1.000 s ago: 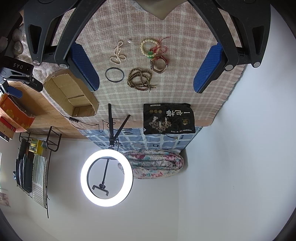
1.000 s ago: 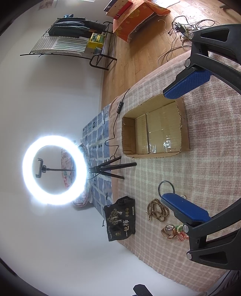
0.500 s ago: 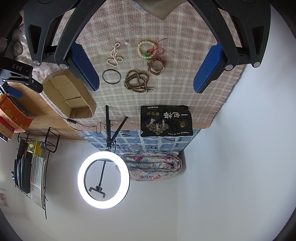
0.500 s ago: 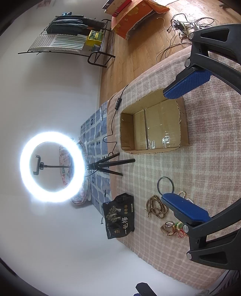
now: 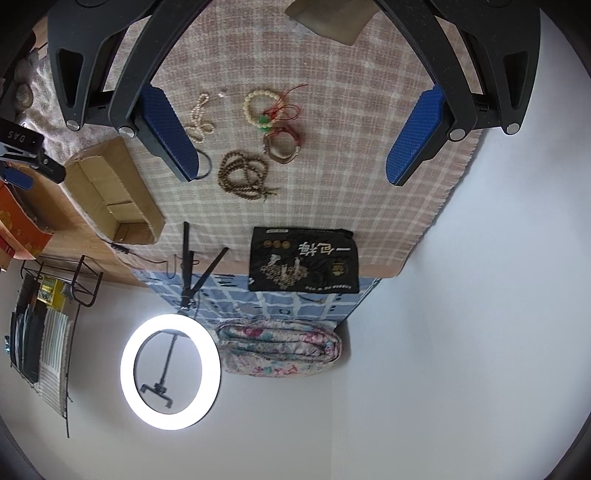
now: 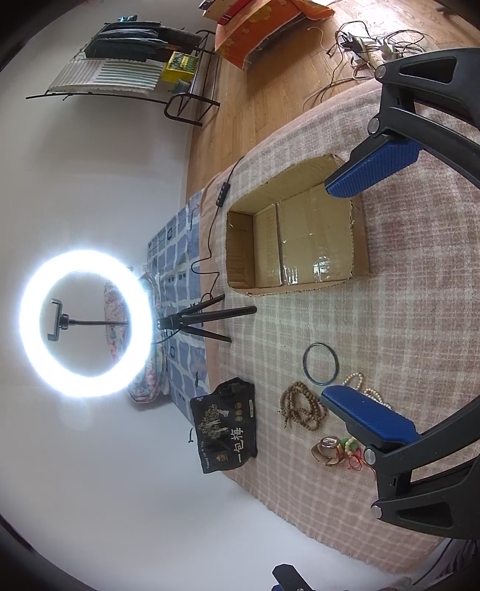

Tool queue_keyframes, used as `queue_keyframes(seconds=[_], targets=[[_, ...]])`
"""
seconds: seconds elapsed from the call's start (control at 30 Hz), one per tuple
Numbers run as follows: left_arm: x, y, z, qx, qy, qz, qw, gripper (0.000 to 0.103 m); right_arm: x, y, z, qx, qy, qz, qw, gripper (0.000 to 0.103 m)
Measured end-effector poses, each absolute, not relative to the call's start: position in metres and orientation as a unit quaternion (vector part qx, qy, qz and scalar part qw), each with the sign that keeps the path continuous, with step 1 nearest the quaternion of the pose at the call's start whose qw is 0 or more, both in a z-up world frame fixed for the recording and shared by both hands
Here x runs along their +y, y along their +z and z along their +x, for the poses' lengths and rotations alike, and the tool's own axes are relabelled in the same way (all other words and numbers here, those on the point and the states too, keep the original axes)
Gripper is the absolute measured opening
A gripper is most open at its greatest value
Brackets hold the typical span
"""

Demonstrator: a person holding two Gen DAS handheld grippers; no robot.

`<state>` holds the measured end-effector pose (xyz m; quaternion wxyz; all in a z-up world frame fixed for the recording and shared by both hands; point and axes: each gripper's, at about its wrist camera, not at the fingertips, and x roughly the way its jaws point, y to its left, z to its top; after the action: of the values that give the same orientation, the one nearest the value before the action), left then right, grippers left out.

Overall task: Organize jewelry
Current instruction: 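Grasp the red-strap watch with the left gripper while the right gripper grasps the blue bangle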

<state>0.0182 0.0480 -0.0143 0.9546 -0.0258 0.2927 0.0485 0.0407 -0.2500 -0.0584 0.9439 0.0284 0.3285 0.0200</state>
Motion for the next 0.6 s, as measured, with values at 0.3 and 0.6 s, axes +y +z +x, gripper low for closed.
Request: queue_keyframes(seconds=[0.3,0.6], targets=[[0.097,-0.045,0.037,0.356,0.058,-0.08,0.929,0.103,-0.233,-0.067,0.06,0.356,0.049,0.035,0.933,0.103],[0.1,-0.061,0.062,0.384,0.059,-0.074,0.919,0.103,-0.201,-0.093,0.101,0.386,0.08,-0.003,0.919,0.103]])
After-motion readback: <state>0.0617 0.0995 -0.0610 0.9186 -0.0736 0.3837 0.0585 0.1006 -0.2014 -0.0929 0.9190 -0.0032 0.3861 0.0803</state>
